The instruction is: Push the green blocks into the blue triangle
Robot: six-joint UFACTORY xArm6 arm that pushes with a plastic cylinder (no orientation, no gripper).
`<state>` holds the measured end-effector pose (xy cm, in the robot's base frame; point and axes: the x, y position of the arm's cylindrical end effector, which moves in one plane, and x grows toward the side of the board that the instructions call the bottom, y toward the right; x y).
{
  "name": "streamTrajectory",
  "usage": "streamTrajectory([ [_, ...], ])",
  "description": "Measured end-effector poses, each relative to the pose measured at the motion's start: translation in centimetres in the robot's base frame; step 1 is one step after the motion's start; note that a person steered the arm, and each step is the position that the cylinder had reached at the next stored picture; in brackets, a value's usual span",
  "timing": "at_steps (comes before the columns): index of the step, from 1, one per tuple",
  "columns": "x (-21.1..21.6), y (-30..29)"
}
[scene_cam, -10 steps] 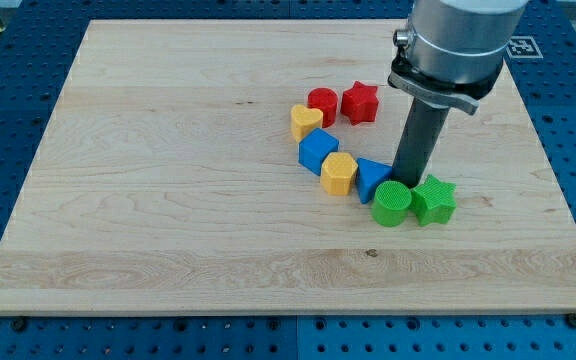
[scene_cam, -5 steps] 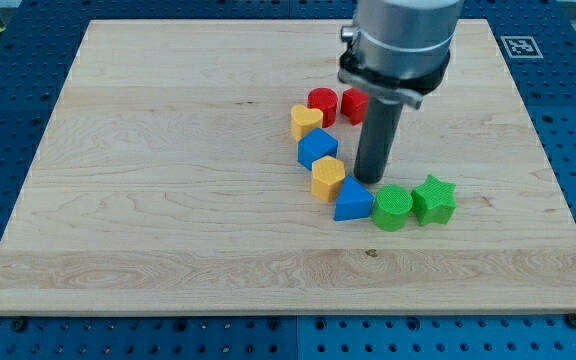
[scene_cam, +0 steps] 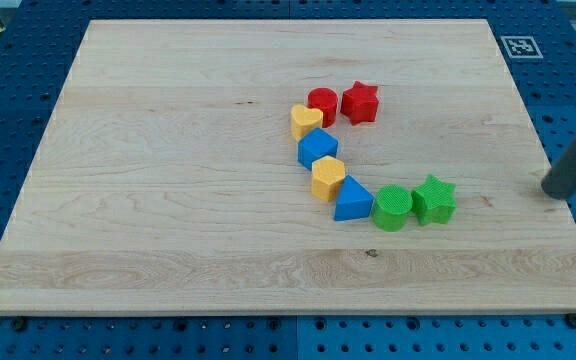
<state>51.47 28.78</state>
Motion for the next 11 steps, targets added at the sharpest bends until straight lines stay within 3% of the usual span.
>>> streamTrajectory([
  [1,2.3,-0.5],
  [4,2.4,-7.1],
  [9,2.4,-11.6],
  [11,-0.4,-9.1],
])
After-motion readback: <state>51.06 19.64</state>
